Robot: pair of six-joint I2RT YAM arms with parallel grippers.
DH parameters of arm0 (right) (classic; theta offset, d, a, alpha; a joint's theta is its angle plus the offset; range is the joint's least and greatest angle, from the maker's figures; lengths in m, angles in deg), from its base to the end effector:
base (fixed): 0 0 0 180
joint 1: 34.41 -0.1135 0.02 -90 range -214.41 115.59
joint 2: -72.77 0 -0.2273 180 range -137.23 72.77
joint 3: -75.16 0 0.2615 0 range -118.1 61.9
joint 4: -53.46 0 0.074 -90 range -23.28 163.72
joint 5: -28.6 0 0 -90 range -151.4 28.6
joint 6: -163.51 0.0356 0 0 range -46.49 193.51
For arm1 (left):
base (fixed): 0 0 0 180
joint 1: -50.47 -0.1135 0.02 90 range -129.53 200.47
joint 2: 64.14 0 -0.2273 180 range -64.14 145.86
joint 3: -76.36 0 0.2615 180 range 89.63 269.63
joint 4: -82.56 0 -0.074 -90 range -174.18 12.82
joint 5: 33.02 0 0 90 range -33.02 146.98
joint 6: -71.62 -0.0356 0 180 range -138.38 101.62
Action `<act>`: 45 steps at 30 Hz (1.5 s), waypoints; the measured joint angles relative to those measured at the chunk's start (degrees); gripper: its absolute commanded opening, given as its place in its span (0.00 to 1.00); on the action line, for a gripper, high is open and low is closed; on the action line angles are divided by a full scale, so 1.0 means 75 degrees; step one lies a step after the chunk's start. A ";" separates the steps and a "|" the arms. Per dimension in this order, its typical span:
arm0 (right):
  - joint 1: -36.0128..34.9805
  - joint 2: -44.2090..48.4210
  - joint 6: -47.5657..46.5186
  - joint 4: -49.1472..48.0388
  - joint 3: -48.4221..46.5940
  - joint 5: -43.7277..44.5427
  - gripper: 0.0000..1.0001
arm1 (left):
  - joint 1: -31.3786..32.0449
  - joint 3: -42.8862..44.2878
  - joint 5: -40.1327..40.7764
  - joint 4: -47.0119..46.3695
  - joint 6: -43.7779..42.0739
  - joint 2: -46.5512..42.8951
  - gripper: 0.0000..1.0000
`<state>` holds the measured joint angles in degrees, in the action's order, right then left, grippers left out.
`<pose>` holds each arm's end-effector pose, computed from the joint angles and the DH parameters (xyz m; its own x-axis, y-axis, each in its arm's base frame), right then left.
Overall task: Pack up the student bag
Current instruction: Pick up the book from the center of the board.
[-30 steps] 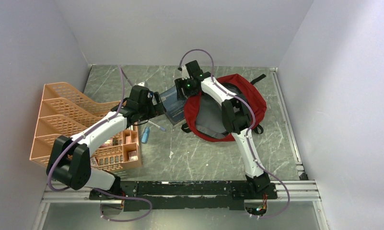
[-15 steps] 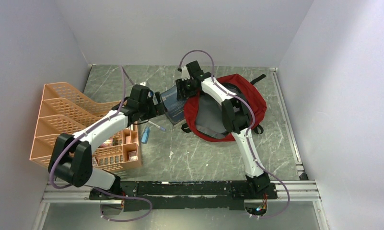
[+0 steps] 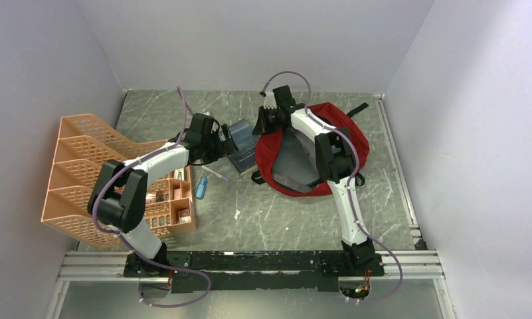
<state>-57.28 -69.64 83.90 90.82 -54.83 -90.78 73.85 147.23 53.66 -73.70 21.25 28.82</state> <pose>0.4754 0.2195 0.1157 -0.8057 -0.1693 -0.5676 -0.4933 0.7221 0.4849 0.3208 -0.1409 0.1636 -0.7834 -0.3550 -0.5102 -0.0863 0.8750 -0.4764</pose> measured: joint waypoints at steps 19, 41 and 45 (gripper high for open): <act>0.0458 0.1268 0.0903 -0.2189 0.2509 -0.0988 0.00 | -0.0163 0.0245 0.0026 -0.1317 0.0638 0.0918 0.98; 0.0533 0.0976 0.1160 -0.0892 0.1725 0.0542 0.00 | -0.0160 -0.0248 -0.0828 -0.3124 0.1559 0.1868 0.89; 0.0533 0.0892 0.1151 -0.0705 0.1547 0.0618 0.00 | -0.0108 -0.0245 -0.1003 -0.3602 0.1743 0.2098 0.83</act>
<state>-53.28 -62.95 92.54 85.53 -43.22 -86.15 73.04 145.40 46.15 -100.71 34.32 44.56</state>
